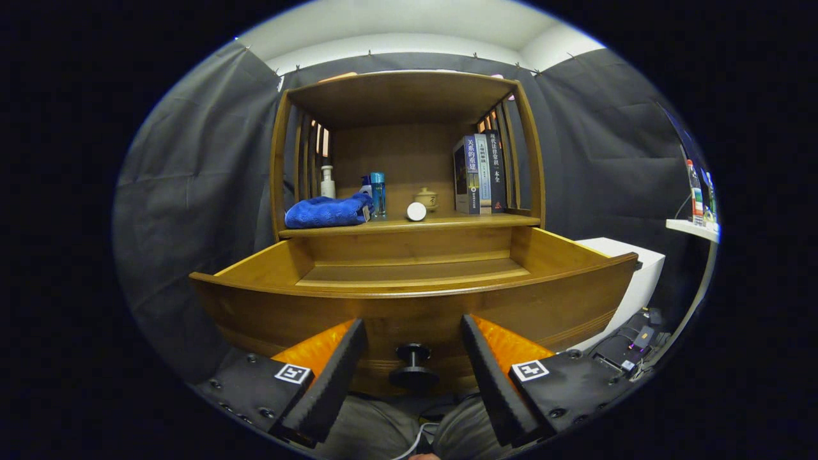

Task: Pull open the drawer, take out the items inside it, and place them on the countertop above the cabinet.

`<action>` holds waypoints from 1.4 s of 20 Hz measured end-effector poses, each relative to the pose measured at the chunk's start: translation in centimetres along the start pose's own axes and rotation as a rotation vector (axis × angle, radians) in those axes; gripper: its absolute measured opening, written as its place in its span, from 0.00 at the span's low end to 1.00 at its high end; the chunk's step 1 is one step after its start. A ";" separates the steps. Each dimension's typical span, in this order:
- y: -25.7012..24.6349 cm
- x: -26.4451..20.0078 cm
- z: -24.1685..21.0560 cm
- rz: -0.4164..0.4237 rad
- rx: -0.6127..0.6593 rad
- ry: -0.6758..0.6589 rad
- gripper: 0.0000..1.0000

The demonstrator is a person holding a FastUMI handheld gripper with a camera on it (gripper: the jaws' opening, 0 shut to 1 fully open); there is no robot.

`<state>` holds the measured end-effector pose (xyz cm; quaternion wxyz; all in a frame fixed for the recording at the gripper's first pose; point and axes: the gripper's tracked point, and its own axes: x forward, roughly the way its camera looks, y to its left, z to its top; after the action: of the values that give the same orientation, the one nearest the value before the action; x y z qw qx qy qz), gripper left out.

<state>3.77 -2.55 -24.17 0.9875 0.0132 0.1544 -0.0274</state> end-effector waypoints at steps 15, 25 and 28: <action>1.1 12.8 3.2 0.024 0.045 0.024 0.98; 1.4 19.8 4.1 0.013 -0.017 0.028 0.98; 1.7 20.8 4.2 0.010 -0.011 0.036 0.98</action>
<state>24.90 -2.04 -26.49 0.9848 0.0089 0.1722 -0.0215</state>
